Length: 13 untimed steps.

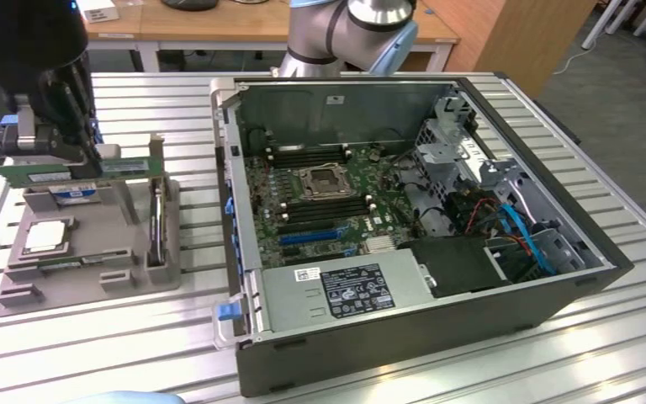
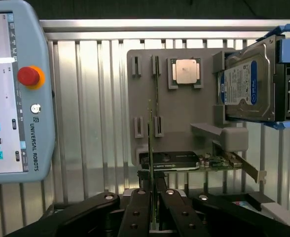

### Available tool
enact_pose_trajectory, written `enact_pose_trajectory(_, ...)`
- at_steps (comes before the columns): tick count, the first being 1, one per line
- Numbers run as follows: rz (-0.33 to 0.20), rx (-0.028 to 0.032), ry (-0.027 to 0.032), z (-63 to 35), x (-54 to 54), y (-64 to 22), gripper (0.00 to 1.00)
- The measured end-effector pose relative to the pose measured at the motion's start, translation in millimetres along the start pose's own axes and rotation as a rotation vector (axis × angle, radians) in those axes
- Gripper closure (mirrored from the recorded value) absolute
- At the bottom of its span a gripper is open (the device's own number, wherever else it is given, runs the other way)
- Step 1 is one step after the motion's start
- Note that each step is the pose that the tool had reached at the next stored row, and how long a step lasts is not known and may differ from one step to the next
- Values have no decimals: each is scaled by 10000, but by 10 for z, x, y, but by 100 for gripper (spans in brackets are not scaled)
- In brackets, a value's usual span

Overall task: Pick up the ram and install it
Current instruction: 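Pick up the ram and move it above insertion slot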

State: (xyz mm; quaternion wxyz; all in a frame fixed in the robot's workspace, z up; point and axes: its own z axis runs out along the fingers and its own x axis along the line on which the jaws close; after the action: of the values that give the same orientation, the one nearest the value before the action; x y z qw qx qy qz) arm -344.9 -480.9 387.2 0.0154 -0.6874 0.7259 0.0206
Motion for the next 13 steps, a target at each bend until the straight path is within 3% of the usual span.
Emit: enact_pose_trajectory(13,0,1,-2,-5,-13,-229,86)
